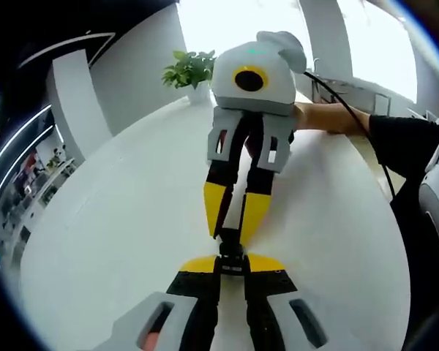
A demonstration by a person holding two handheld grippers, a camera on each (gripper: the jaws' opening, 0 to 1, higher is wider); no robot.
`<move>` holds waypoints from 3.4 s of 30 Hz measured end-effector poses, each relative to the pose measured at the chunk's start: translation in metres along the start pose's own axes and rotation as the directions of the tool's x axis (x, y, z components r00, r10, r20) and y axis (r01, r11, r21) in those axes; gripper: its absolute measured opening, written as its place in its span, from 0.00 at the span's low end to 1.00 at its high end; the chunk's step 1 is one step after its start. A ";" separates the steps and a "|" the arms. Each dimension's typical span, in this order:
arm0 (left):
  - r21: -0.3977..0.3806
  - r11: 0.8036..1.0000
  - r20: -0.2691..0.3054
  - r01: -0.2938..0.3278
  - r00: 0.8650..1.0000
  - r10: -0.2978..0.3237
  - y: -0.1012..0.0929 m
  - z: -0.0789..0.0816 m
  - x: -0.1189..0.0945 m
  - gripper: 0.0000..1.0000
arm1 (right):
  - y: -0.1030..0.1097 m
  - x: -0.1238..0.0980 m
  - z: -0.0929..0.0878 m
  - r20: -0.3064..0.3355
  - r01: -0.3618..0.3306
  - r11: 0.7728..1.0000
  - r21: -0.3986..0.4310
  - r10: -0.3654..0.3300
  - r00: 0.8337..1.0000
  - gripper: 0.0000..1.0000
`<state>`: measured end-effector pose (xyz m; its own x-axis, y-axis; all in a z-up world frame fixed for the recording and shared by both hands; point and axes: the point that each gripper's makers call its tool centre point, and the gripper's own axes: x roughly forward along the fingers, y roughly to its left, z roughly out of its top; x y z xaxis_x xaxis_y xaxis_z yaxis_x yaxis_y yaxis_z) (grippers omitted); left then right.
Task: Snap the two parts of the plastic buckle together until the buckle closes and remains connected.
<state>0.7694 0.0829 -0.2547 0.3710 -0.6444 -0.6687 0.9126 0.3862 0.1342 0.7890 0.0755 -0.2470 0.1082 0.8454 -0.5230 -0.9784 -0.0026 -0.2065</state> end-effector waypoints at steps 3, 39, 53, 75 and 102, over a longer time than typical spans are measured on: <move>-0.005 1.000 -0.001 -0.004 1.000 0.004 0.001 0.000 0.000 0.10 | 0.001 0.000 0.000 0.003 0.003 1.000 0.014 -0.003 1.000 0.08; 0.015 1.000 0.048 -0.011 0.999 0.011 0.012 -0.002 -0.002 0.17 | 0.004 0.000 -0.003 0.032 0.023 0.999 0.044 -0.024 0.999 0.12; -0.057 0.997 0.054 0.050 0.997 -0.047 0.006 -0.009 -0.006 0.17 | 0.002 -0.005 -0.004 0.073 -0.037 0.992 0.122 0.029 0.997 0.13; -0.168 0.982 0.066 0.084 0.995 -0.074 0.006 -0.011 -0.005 0.13 | 0.006 0.001 -0.001 0.129 -0.082 0.990 0.116 0.066 0.989 0.13; -0.110 0.988 0.069 0.106 0.993 -0.099 0.000 -0.013 -0.007 0.15 | 0.009 0.001 -0.002 0.129 -0.093 0.989 0.113 0.078 0.989 0.13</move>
<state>0.7649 0.0962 -0.2593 0.2896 -0.7233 -0.6270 0.9224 0.3858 -0.0190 0.7803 0.0754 -0.2513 0.0080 0.9044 -0.4267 -0.9978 -0.0206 -0.0625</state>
